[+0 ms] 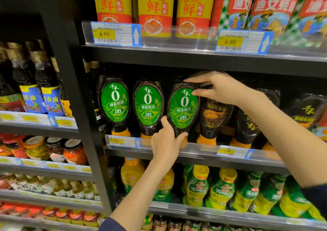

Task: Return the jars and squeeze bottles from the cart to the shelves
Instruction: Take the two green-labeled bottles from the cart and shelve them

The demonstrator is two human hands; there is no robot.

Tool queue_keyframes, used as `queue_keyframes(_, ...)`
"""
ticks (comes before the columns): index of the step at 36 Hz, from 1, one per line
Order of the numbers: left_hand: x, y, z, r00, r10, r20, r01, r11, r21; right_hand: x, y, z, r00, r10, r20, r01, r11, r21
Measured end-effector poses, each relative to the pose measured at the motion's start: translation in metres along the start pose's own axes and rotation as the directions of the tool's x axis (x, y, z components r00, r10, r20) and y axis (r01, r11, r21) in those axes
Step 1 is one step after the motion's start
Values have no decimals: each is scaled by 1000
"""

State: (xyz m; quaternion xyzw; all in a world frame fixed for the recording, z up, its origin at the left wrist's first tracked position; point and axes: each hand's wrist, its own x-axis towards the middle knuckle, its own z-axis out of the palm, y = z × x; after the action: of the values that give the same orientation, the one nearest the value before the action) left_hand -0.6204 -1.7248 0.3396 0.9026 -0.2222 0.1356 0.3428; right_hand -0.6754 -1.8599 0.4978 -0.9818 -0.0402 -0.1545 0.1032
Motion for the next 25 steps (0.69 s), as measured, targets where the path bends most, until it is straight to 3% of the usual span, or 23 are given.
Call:
queue_keyframes(13,0,-3,-1,998,42,42,-42,999,16,-3,-3,6,999,-5,-49,1,997,-83)
queue_keyframes(18,-2,-12,-7,993,95,73,-88,993,-84,-4,-4,6,998,-18,-67,8,988,-155)
queue_keyframes(22,-12,-30,-19,989,131,-71,-144,965,-219,-2,-13,9,992,-64,-107,45,984,-171)
queue_keyframes(25,-18,-47,-31,969,106,-223,-155,963,-219,5,-25,13,985,-122,-119,102,982,-161)
